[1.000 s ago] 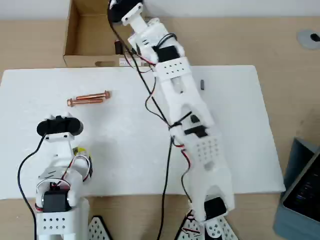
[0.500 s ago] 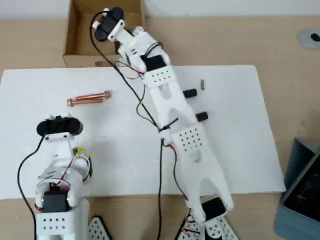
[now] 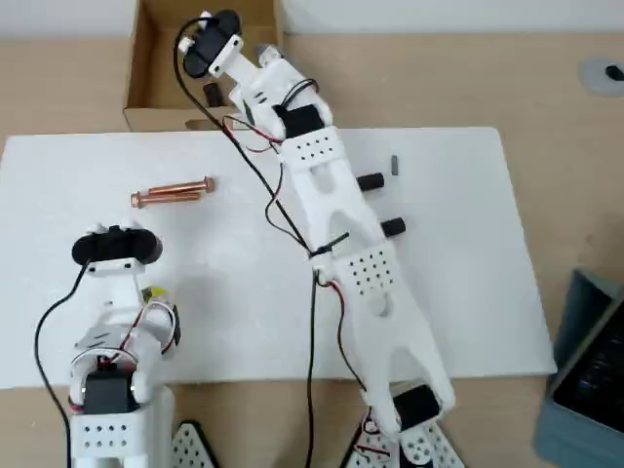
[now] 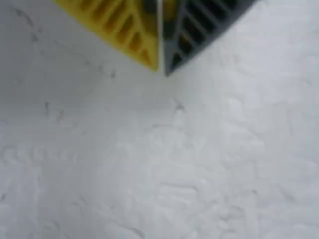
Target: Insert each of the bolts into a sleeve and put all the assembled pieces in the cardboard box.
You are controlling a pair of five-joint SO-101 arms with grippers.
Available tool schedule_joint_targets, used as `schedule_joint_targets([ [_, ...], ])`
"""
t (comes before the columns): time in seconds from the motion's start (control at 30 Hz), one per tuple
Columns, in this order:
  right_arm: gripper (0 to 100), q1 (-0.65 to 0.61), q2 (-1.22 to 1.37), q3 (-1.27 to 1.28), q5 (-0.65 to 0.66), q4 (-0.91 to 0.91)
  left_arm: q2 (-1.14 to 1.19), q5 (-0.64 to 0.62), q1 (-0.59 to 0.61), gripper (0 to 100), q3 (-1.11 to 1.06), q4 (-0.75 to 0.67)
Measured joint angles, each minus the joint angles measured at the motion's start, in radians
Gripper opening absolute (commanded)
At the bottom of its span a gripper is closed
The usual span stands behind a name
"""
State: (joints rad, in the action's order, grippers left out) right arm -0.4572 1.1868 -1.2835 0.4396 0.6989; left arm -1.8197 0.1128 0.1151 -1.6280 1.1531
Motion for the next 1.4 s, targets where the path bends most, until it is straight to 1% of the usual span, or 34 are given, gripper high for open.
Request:
schedule_joint_targets([
  [0.13,14.5,0.000,0.000,-0.026,0.000,0.026,0.000,0.000,0.000,0,0.000,0.000],
  [0.53,14.7,0.008,-0.002,-0.324,0.000,0.433,0.000,0.000,0.000,0,0.000,0.000],
  [0.87,14.7,0.066,-0.109,-0.328,0.000,0.700,0.000,0.000,0.000,0,0.000,0.000],
  [1.03,14.8,0.077,-0.195,-0.328,0.000,0.873,0.000,0.000,0.000,0,0.000,0.000],
  [1.23,14.8,0.081,-0.270,-0.330,0.000,1.039,0.000,0.000,0.000,0,0.000,0.000],
  [1.4,14.8,0.117,-0.298,-0.330,0.000,1.068,0.000,0.000,0.000,0,0.000,0.000],
])
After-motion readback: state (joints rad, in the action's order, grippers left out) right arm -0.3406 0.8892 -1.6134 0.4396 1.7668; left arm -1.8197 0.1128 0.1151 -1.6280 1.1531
